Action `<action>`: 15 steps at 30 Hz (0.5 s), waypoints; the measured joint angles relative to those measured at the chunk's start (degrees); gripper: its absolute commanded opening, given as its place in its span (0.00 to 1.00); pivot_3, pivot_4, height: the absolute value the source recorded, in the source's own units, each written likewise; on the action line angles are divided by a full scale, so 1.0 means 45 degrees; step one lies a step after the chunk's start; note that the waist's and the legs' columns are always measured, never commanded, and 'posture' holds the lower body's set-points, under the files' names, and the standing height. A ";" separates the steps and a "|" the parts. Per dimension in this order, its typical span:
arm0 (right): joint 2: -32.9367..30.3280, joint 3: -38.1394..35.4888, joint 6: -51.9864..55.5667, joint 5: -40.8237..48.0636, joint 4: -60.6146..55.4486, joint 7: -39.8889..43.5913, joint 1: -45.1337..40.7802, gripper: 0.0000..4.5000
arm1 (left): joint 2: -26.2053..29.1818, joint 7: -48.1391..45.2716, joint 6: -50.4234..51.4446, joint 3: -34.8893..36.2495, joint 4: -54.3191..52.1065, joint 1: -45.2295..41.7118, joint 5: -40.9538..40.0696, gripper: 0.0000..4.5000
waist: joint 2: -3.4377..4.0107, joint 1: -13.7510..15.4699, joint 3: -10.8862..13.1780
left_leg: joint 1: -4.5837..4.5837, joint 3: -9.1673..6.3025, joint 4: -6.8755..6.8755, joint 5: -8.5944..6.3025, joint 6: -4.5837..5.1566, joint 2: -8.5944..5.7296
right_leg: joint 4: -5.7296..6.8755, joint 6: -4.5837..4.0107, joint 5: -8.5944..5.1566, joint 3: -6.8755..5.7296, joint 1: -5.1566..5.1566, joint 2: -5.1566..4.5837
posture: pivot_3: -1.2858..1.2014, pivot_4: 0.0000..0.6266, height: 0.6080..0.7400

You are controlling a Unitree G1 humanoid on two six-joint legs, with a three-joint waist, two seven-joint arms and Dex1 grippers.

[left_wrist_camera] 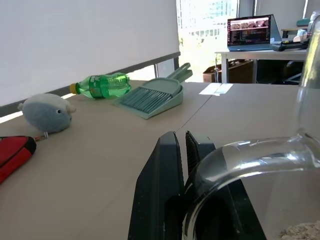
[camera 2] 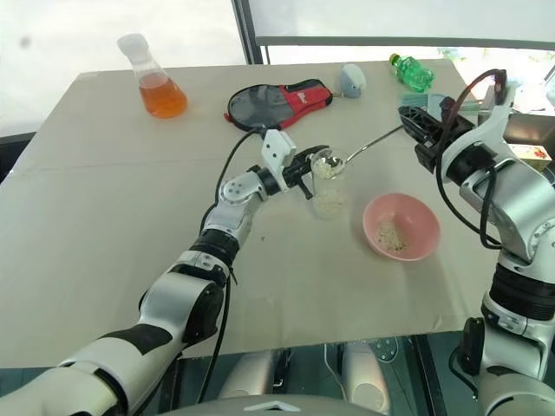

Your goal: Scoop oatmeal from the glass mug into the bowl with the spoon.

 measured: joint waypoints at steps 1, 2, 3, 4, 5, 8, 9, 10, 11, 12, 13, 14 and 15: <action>-0.0004 -0.0005 -0.0008 0.0000 -0.0006 -0.0006 0.0010 0.00 | -0.0010 0.0000 -0.0012 0.0000 0.0022 0.0000 0.0001 0.00 | 0.0000 0.0000 0.0000 | 0.0000 -0.0001 0.0000 0.0001 -0.0002 0.0000 | 0.0000 0.0000 0.0000 0.0000 0.0000 0.0001 | 0.52 0.24 1.00; -0.0009 -0.0019 -0.0034 0.0001 -0.0043 -0.0009 0.0075 0.00 | -0.0029 0.0000 -0.0022 -0.0004 0.0061 0.0000 0.0007 0.00 | 0.0000 0.0004 0.0000 | 0.0000 -0.0002 0.0000 0.0003 -0.0005 0.0000 | 0.0000 0.0000 0.0000 -0.0002 0.0000 0.0001 | 0.52 0.24 1.00; -0.0009 -0.0022 -0.0045 0.0006 -0.0071 -0.0010 0.0142 0.00 | -0.0033 -0.0002 -0.0027 -0.0007 0.0111 0.0001 0.0014 0.00 | 0.0000 0.0005 0.0000 | 0.0000 -0.0001 0.0000 0.0003 -0.0005 0.0000 | 0.0000 0.0000 0.0000 -0.0001 0.0000 0.0001 | 0.52 0.24 1.00; -0.0009 -0.0042 -0.0071 0.0007 -0.0136 -0.0011 0.0199 0.00 | -0.0037 -0.0003 -0.0027 -0.0011 0.0127 0.0000 0.0023 0.00 | 0.0000 0.0005 0.0000 | 0.0000 -0.0001 0.0000 0.0003 -0.0005 0.0000 | 0.0000 0.0000 0.0000 -0.0001 0.0000 0.0000 | 0.52 0.24 1.00; -0.0009 -0.0055 -0.0071 0.0007 -0.0163 -0.0011 0.0214 0.00 | -0.0036 -0.0002 -0.0027 -0.0011 0.0129 0.0001 0.0023 0.00 | 0.0000 0.0007 0.0000 | 0.0000 -0.0001 0.0000 0.0003 -0.0005 0.0000 | 0.0000 0.0000 0.0000 -0.0001 0.0001 0.0001 | 0.52 0.24 1.00; -0.0034 -0.0178 -0.0068 0.0004 -0.0214 -0.0003 0.0233 0.00 | -0.0040 -0.0002 -0.0028 -0.0011 0.0187 -0.0001 0.0025 0.00 | 0.0000 0.0011 0.0000 | 0.0000 -0.0001 0.0000 0.0003 -0.0004 0.0000 | 0.0000 0.0000 0.0000 -0.0001 0.0002 0.0000 | 0.52 0.24 1.00; -0.0086 -0.0202 -0.0060 0.0002 -0.0214 0.0010 0.0233 0.00 | -0.0050 -0.0007 -0.0028 -0.0012 0.0241 -0.0003 0.0025 0.00 | 0.0000 0.0010 0.0000 | 0.0000 -0.0001 0.0000 0.0003 -0.0003 0.0000 | 0.0000 0.0000 0.0000 -0.0001 0.0002 0.0000 | 0.52 0.24 1.00; -0.0114 -0.0237 -0.0058 0.0002 -0.0230 0.0022 0.0233 0.00 | -0.0050 -0.0016 -0.0027 -0.0014 0.0297 -0.0003 0.0026 0.00 | 0.0000 0.0006 0.0000 | 0.0000 -0.0001 0.0000 0.0003 -0.0004 -0.0001 | 0.0000 0.0000 0.0000 -0.0001 0.0002 0.0001 | 0.52 0.24 1.00; -0.0114 -0.0260 -0.0056 0.0002 -0.0276 0.0038 0.0232 0.00 | -0.0049 -0.0019 -0.0027 -0.0015 0.0345 -0.0003 0.0031 0.00 | 0.0000 0.0002 0.0000 | 0.0001 -0.0001 0.0000 0.0003 -0.0003 0.0000 | 0.0000 0.0000 0.0000 -0.0001 0.0002 0.0001 | 0.52 0.24 1.00; -0.0114 -0.0262 -0.0051 0.0001 -0.0298 0.0044 0.0233 0.00 | -0.0050 -0.0019 -0.0027 -0.0015 0.0350 -0.0003 0.0031 0.00 | 0.0000 0.0001 0.0000 | 0.0001 -0.0002 -0.0001 0.0002 -0.0002 0.0000 | 0.0000 0.0000 0.0000 -0.0001 0.0002 0.0001 | 0.52 0.24 1.00; -0.0120 -0.0265 -0.0032 0.0001 -0.0336 0.0053 0.0233 0.00 | -0.0048 -0.0016 -0.0027 -0.0016 0.0352 -0.0007 0.0032 0.00 | 0.0000 0.0002 0.0000 | 0.0001 -0.0002 -0.0001 0.0002 -0.0002 0.0000 | 0.0000 0.0000 0.0000 -0.0001 0.0002 0.0002 | 0.52 0.24 1.00; -0.0126 -0.0267 -0.0021 0.0001 -0.0363 0.0059 0.0233 0.00 | -0.0043 -0.0014 -0.0026 -0.0016 0.0354 -0.0011 0.0035 0.00 | 0.0000 0.0005 0.0000 | 0.0001 -0.0001 -0.0001 0.0003 -0.0003 0.0000 | 0.0000 0.0000 0.0000 -0.0001 0.0002 0.0001 | 0.52 0.24 1.00; -0.0141 -0.0284 -0.0006 0.0001 -0.0408 0.0085 0.0239 0.00 | -0.0040 -0.0004 -0.0017 -0.0016 0.0357 -0.0013 0.0040 0.00 | 0.0000 0.0010 0.0000 | 0.0001 -0.0001 0.0000 0.0003 -0.0003 0.0000 | 0.0000 0.0000 0.0000 -0.0001 0.0002 0.0001 | 0.52 0.24 1.00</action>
